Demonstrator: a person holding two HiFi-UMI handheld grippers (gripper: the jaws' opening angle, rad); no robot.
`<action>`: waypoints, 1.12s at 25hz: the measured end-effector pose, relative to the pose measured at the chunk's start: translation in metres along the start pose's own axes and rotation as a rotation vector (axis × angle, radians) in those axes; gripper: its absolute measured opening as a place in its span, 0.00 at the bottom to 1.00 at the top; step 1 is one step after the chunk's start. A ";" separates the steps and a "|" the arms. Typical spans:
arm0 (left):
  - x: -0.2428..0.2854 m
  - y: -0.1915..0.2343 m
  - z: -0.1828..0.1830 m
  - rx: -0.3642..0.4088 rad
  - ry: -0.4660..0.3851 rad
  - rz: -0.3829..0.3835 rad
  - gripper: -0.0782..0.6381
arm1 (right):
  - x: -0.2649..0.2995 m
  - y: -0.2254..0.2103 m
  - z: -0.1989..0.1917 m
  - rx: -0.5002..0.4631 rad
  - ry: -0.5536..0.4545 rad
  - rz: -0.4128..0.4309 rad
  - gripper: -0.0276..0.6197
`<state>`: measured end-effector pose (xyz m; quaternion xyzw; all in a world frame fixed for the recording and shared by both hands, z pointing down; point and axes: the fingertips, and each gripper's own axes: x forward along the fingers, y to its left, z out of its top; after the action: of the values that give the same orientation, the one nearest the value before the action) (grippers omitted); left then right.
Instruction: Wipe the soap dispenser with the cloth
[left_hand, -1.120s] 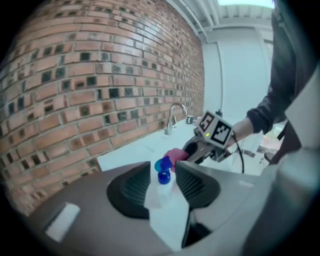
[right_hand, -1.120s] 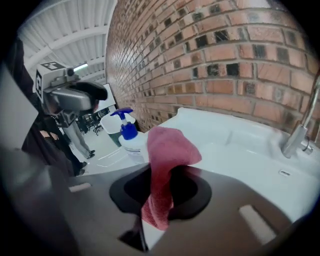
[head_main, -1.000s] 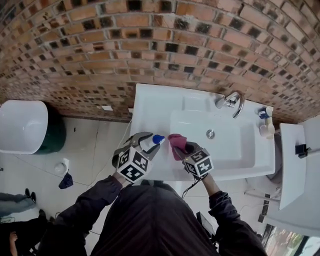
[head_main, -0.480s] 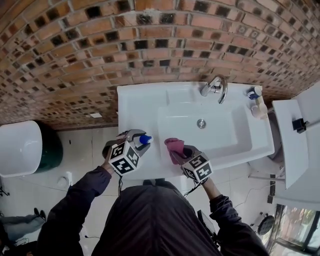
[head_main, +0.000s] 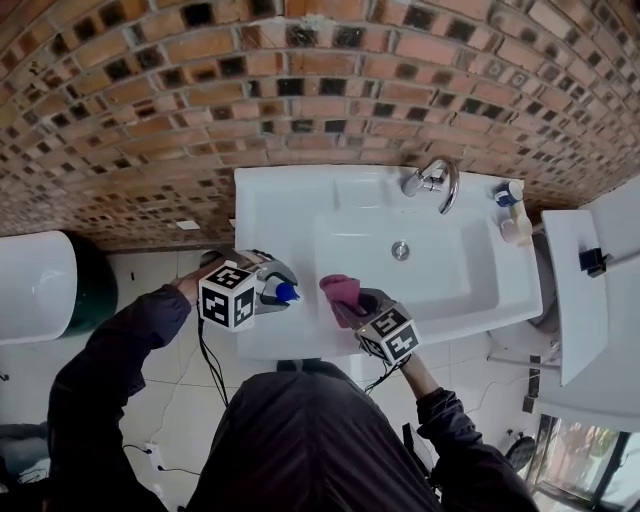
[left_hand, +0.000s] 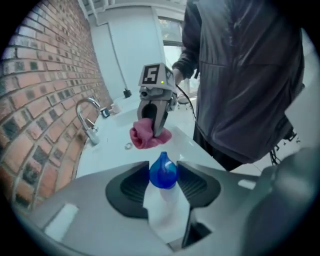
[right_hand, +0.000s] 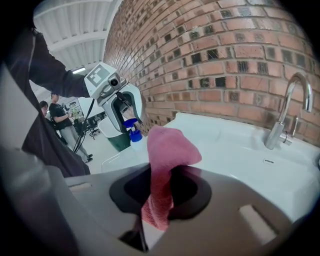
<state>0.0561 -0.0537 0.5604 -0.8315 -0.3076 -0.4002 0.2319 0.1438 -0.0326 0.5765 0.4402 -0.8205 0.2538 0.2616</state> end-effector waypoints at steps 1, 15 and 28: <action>0.000 0.001 0.001 -0.003 -0.002 -0.004 0.36 | 0.001 -0.001 0.000 -0.004 0.008 0.001 0.16; -0.040 0.020 0.012 -0.466 -0.276 0.295 0.42 | 0.034 -0.008 0.021 -0.088 0.046 0.096 0.16; -0.046 0.016 0.037 -0.917 -0.549 0.584 0.34 | 0.081 0.018 0.066 -0.118 0.318 0.595 0.16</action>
<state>0.0642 -0.0563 0.4994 -0.9696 0.0882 -0.1824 -0.1374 0.0766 -0.1141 0.5777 0.1205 -0.8754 0.3364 0.3256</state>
